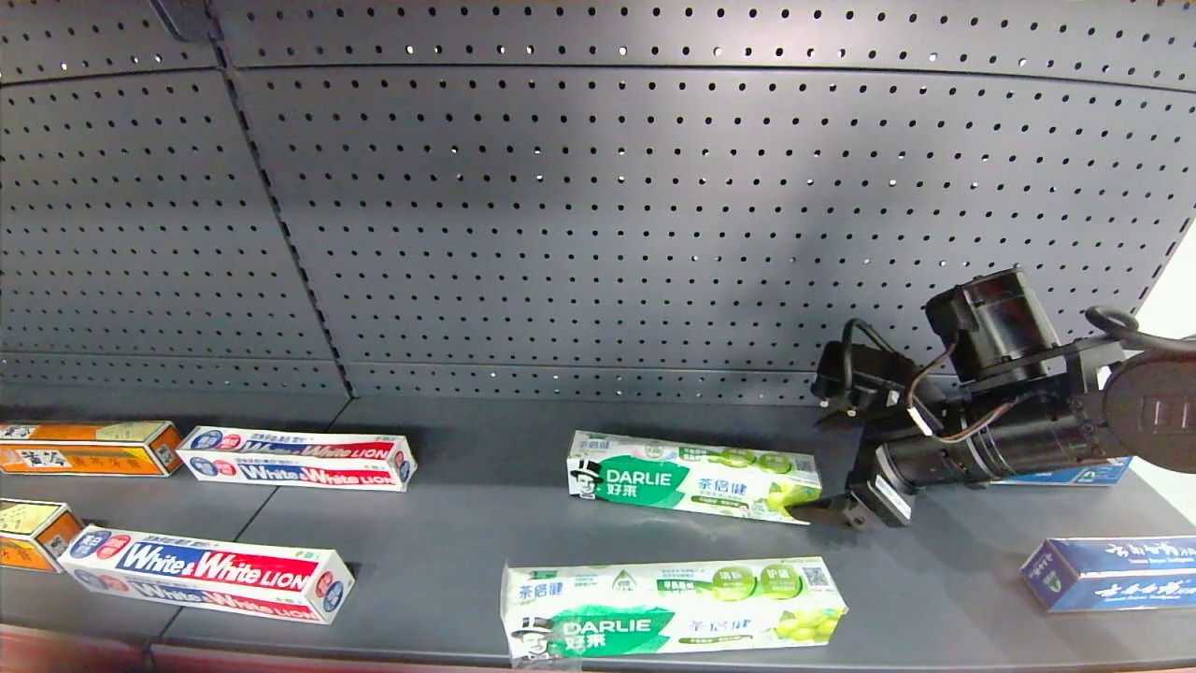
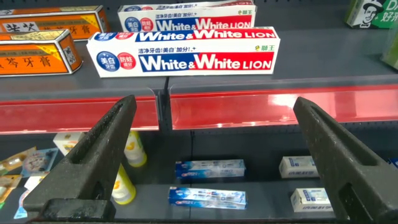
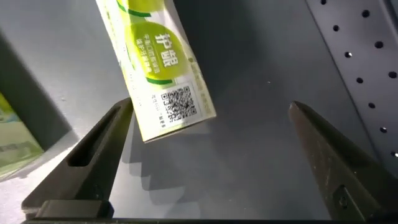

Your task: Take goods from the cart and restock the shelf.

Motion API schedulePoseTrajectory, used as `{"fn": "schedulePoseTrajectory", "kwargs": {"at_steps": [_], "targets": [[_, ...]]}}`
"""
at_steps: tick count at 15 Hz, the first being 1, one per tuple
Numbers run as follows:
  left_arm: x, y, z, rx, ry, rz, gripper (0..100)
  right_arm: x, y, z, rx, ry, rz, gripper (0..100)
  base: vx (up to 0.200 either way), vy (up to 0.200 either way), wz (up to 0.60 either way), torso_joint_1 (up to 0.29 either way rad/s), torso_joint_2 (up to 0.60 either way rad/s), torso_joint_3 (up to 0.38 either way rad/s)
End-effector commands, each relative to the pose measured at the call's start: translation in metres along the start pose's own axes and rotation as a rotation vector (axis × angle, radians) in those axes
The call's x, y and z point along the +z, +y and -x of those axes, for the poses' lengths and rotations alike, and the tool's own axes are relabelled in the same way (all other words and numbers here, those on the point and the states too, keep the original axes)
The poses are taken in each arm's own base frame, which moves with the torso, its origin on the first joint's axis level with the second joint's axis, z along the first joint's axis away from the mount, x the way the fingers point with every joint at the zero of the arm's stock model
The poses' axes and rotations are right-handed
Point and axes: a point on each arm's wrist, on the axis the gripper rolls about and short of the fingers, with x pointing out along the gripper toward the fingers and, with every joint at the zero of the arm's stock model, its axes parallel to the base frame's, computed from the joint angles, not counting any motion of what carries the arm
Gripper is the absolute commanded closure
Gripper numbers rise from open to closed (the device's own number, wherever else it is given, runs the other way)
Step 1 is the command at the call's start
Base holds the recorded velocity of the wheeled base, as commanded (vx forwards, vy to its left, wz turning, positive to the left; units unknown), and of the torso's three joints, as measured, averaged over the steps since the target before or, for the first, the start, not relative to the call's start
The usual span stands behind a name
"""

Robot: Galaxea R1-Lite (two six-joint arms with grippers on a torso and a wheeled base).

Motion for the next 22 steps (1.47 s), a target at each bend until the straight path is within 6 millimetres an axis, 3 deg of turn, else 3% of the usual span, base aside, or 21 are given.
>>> {"fn": "schedulePoseTrajectory", "kwargs": {"at_steps": [1, 7, 11, 14, 17, 22], "targets": [[0.0, 0.0, 0.0, 0.0, 0.0, 0.0, 0, -0.003, -0.003, -0.001, -0.004, 0.008, -0.009, 0, 0.0, 0.0, 0.0, 0.0, 0.0, 0.0], [0.0, 0.0, 0.0, 0.0, 0.0, 0.0, 0, -0.005, -0.005, 0.006, -0.02, 0.0, -0.016, 0, 0.0, 0.0, 0.0, 0.0, 0.0, 0.0], [0.0, 0.0, 0.0, 0.0, 0.0, 0.0, 0, 0.001, 0.003, 0.049, -0.081, -0.082, 0.004, 0, 0.0, 0.0, 0.0, 0.0, 0.0, 0.0], [0.0, 0.0, 0.0, 0.0, 0.0, 0.0, 0, -0.011, -0.012, 0.061, -0.15, -0.065, -0.042, 0, 0.0, 0.0, 0.0, 0.0, 0.0, 0.0], [0.0, 0.0, 0.0, 0.0, 0.0, 0.0, 0, -0.016, -0.016, 0.051, -0.144, -0.035, -0.059, 0, 0.0, 0.0, 0.0, 0.0, 0.0, 0.0], [0.0, 0.0, 0.0, 0.0, 0.0, 0.0, 0, -0.023, -0.022, 0.01, -0.126, 0.001, -0.084, 0, 0.0, 0.0, 0.0, 0.0, 0.0, 0.0]]}}
